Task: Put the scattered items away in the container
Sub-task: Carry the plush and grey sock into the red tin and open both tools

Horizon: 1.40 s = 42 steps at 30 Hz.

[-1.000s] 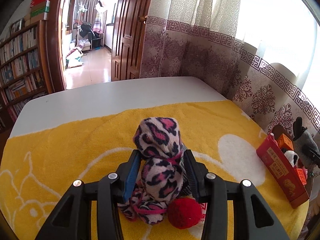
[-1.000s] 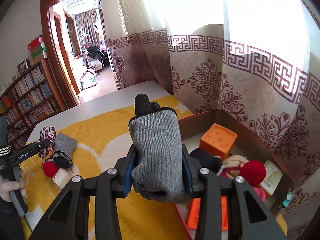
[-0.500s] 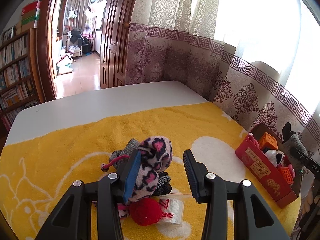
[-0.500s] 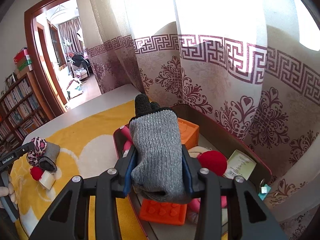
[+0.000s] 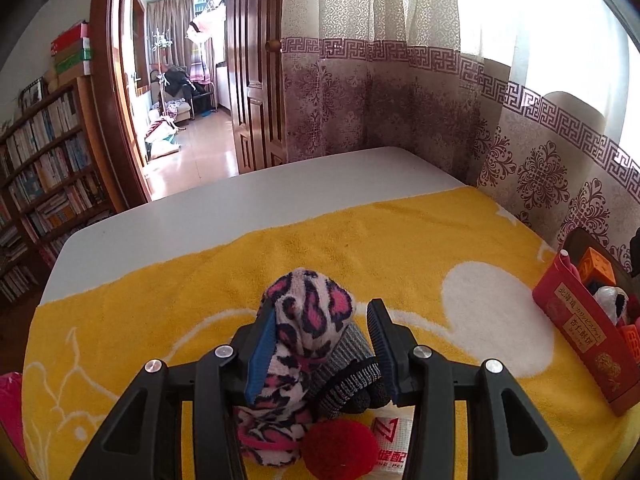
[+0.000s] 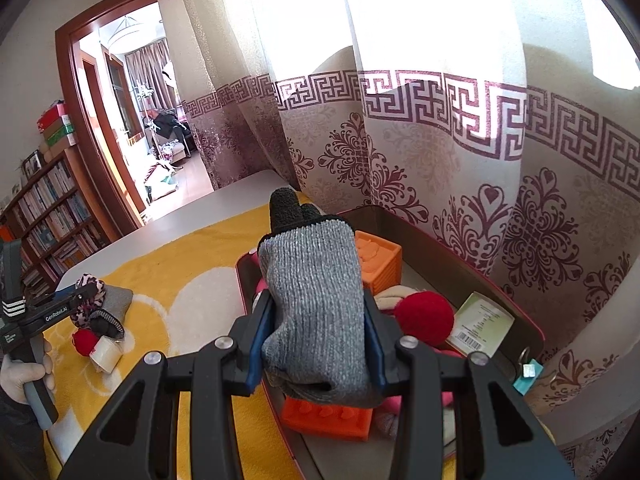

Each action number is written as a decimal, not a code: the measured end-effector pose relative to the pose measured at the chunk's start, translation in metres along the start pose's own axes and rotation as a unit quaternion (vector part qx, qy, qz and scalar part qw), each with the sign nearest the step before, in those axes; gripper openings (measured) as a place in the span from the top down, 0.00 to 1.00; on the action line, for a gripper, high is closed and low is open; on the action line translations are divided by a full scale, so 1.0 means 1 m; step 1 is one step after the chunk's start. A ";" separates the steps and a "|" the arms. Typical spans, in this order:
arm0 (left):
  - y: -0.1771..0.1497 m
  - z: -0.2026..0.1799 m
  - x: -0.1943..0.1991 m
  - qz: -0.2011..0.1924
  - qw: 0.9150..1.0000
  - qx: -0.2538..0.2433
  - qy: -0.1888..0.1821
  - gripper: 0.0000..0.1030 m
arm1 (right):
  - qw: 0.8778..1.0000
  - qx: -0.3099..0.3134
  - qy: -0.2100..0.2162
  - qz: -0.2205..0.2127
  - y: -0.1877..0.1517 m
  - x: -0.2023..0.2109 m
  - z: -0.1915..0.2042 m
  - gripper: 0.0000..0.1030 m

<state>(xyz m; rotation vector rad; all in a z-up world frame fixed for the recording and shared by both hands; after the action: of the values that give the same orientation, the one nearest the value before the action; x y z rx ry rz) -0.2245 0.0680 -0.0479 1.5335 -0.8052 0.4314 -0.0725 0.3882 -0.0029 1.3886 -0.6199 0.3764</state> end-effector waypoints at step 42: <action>0.017 -0.289 0.016 0.040 0.954 -0.023 -0.295 0.60 | 0.999 -0.030 -0.007 -0.015 0.002 0.001 -0.049 0.57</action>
<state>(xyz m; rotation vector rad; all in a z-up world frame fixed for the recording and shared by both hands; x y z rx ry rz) -0.1708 0.3460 0.0162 1.6070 -1.3318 -0.0012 -0.0638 0.4361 -0.0038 1.3419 -0.6164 0.3230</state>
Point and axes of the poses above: each gripper's, at about its wrist camera, not at the fingertips, and x roughly against the way its jaws point, z to its left, y to its top, the point moved 10 cm from there along -x, roughly the way its jaws point, and after that the axes turned 8 degrees about x, right-handed, at the moved point
